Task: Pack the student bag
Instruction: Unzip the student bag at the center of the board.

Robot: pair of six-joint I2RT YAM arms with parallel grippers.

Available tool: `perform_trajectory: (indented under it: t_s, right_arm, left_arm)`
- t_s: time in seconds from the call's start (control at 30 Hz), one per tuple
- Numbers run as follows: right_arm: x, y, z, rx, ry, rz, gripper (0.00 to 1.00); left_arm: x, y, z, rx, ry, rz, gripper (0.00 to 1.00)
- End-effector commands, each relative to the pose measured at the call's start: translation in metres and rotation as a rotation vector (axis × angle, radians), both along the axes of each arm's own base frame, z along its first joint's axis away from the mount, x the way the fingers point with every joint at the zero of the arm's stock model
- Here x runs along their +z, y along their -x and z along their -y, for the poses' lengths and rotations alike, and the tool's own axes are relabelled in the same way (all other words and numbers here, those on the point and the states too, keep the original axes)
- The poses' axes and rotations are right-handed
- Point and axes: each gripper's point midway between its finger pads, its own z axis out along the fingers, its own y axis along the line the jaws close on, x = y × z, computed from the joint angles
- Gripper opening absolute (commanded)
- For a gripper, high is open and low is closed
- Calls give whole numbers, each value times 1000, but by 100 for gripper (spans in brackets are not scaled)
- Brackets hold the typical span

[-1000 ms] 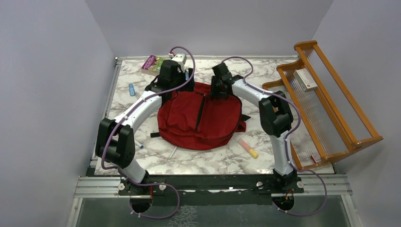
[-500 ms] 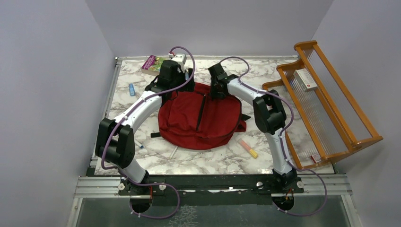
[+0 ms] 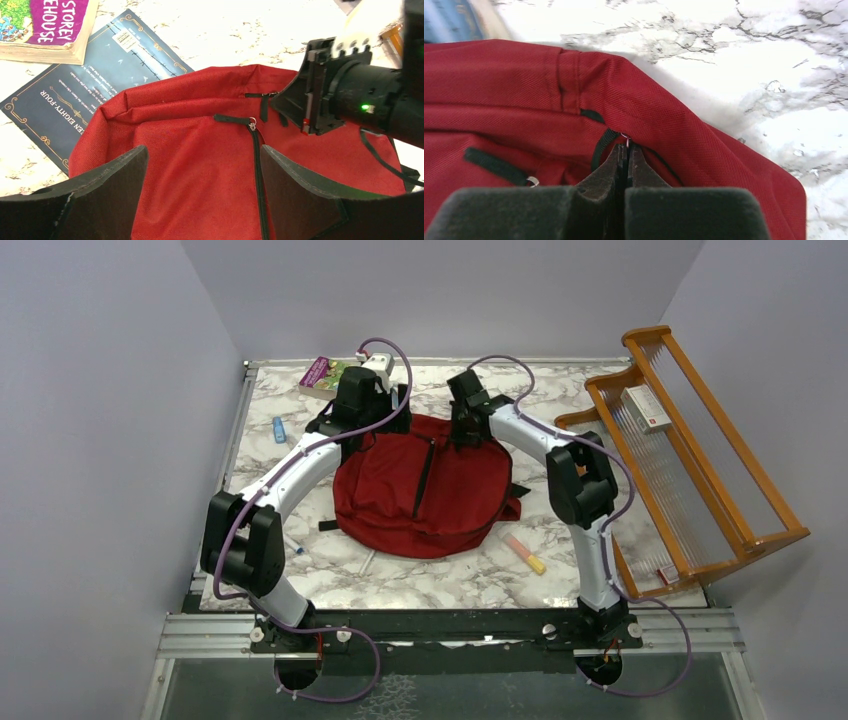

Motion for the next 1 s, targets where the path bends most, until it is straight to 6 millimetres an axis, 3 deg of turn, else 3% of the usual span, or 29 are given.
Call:
perform_trajectory:
  t_s: [0.0, 0.3, 0.47, 0.7, 0.97]
  right_arm:
    - [64, -4, -8, 64, -91, 104, 0]
    - [108, 1, -9, 162, -247, 136, 0]
    - [126, 0, 0, 189, -369, 127, 0]
    - [156, 7, -7, 316, -531, 135, 1]
    - [176, 12, -14, 341, -596, 135, 1]
  left_arm:
    - [16, 2, -6, 8, -17, 49, 83]
    - [25, 5, 1, -56, 2, 91, 83]
    - [30, 12, 22, -172, 57, 103, 82]
    - [32, 19, 57, -316, 191, 74, 81]
    - [9, 5, 75, -301, 226, -9, 79]
